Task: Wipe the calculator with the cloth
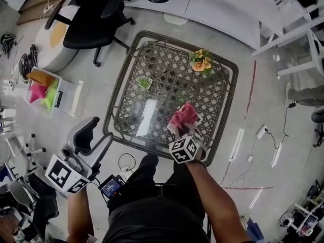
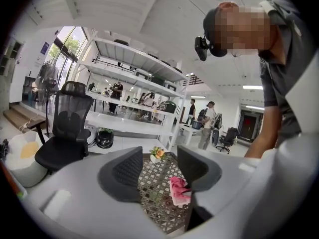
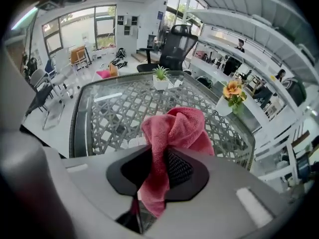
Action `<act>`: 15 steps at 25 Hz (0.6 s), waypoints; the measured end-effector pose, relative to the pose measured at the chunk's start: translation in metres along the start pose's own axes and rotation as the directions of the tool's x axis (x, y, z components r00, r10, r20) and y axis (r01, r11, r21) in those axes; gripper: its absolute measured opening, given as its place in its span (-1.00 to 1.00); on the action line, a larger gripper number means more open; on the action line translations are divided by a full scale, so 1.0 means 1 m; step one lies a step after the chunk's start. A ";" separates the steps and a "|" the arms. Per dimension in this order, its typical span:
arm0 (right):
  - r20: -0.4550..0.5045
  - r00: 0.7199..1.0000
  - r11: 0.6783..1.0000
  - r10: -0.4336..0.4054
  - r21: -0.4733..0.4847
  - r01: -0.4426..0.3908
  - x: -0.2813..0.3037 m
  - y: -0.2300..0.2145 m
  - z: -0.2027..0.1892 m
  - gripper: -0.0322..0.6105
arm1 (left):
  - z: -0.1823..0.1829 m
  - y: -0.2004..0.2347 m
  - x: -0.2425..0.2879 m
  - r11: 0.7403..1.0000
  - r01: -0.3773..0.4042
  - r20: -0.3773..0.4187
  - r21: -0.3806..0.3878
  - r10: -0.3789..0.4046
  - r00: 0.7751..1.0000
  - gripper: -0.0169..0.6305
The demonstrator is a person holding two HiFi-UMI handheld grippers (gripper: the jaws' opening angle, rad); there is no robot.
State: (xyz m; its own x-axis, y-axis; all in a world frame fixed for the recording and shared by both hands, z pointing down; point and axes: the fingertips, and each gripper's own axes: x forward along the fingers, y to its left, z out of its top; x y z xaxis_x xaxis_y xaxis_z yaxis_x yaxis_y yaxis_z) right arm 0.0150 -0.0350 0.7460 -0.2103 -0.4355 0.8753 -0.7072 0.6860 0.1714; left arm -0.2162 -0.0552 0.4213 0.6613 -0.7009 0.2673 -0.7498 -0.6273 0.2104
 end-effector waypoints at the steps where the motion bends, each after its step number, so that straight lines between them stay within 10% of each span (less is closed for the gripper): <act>1: -0.005 1.000 1.000 -0.002 -0.007 0.002 -0.001 -0.001 -0.006 -0.68 | 0.001 -0.003 0.003 1.000 0.004 0.000 0.002 -0.004 1.000 -0.22; 15: -0.060 0.996 0.991 -0.066 0.112 0.072 -0.029 -0.040 -0.076 -0.68 | 0.008 -0.042 0.038 0.997 0.078 -0.016 0.028 -0.077 0.997 -0.22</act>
State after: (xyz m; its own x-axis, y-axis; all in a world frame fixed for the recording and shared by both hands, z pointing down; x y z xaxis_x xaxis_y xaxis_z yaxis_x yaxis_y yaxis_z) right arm 0.1009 -0.0057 0.7484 -0.1223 -0.4440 0.8877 -0.7914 0.5833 0.1827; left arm -0.1596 -0.0584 0.4153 0.7168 -0.6449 0.2651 -0.6954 -0.6890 0.2041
